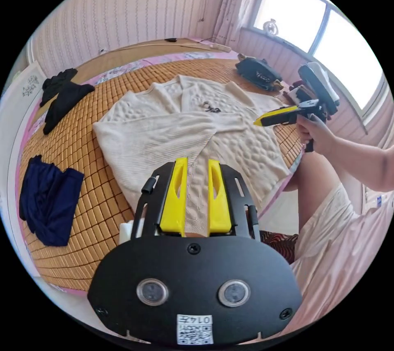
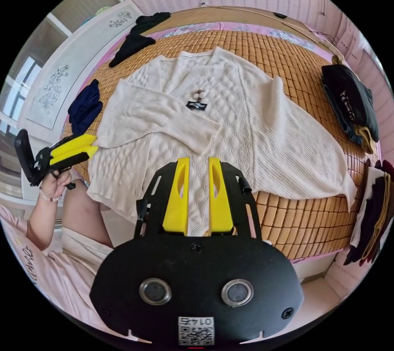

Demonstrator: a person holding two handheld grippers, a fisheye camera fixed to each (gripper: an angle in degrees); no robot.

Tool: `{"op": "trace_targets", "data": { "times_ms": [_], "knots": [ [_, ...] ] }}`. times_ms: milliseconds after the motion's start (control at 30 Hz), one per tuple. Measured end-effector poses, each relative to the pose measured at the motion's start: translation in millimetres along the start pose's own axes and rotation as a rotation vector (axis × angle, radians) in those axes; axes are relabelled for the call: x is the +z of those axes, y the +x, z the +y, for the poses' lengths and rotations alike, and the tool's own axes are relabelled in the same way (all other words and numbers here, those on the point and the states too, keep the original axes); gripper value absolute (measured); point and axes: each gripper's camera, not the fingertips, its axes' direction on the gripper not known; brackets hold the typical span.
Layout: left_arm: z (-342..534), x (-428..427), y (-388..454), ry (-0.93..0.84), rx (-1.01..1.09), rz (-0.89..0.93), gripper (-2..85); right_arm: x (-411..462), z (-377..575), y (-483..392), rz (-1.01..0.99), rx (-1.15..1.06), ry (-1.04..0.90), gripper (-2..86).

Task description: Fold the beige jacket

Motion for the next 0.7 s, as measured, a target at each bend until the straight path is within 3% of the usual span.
{"op": "trace_targets", "data": {
  "times_ms": [200, 267, 467, 700],
  "knots": [
    [0.4, 66.7, -7.9, -0.136, -0.04, -0.123, 9.1, 27.1, -49.4, 31.1, -0.024, 0.082, -0.086, 8.3],
    [2.6, 93.8, -7.3, -0.166, -0.054, -0.145, 8.4, 20.5, -54.9, 27.0, 0.059, 0.056, -0.103, 4.3],
    [-3.1, 119.8, -2.3, -0.164, -0.04, -0.089, 3.3, -31.0, -61.2, 28.4, -0.01, -0.076, -0.074, 0.6],
    [-18.5, 101.6, 15.0, -0.042, 0.041, -0.086, -0.6, -94.6, -67.9, 66.2, -0.075, -0.03, 0.024, 0.2]
  ]
}}
